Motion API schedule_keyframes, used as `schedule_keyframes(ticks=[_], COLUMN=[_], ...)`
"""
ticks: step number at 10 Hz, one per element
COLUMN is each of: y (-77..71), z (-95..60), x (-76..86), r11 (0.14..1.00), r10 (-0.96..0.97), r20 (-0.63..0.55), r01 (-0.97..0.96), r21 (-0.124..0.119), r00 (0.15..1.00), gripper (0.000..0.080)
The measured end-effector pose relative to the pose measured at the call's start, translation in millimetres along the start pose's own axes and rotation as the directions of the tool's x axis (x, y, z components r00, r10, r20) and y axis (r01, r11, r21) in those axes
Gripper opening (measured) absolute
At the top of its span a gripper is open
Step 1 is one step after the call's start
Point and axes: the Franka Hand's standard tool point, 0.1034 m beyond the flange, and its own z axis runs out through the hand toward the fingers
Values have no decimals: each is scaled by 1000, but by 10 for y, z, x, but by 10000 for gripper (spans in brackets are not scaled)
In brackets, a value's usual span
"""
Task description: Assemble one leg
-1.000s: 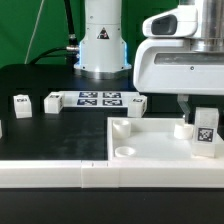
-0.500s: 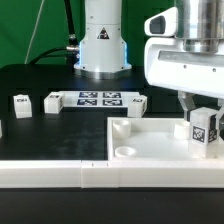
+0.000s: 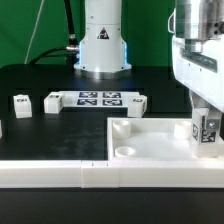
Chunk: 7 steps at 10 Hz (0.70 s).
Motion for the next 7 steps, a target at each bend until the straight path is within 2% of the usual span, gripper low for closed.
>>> schedule_keyframes(ticks=[2,4,6,7], y=[0,2,3,6], z=[0,2,3,5], x=[2,-3,-21,-25], r11=[990,996,1000,993], r10=[139,91,18,-117], r20=[11,12,14,12], r01=[-139,-91,-18,117], r21=[-2,-2,0,0], r00=[990,996,1000,993], gripper=[292,292,602,635])
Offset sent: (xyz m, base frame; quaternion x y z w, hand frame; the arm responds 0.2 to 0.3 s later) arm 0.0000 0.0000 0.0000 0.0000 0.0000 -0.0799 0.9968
